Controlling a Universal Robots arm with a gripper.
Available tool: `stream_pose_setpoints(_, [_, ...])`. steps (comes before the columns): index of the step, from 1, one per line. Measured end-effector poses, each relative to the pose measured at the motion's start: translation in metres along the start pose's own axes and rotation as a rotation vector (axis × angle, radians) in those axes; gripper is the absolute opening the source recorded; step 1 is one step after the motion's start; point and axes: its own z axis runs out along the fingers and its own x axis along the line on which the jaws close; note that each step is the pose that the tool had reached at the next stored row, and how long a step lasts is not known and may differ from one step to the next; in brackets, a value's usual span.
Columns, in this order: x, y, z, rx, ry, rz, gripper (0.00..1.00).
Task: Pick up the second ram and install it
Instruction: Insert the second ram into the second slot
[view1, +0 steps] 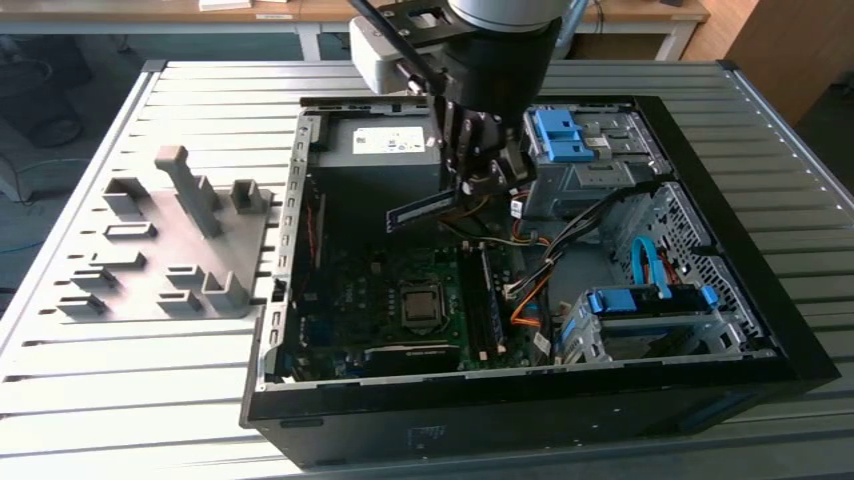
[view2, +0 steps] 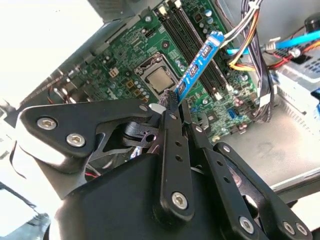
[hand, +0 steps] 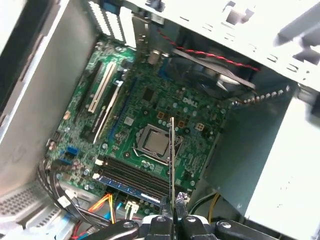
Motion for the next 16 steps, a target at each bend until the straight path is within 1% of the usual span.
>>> stream_pose_setpoints(11, [0.0001, 0.0, 0.0011, 0.0132, -0.0026, 0.2, 0.14])
stream_pose_setpoints(12, [0.0001, 0.0, 0.0013, 0.0152, -0.003, 0.23, 0.14])
stream_pose_setpoints(16, [0.0001, 0.0, 0.0016, 0.02, -0.0039, 0.303, 0.14])
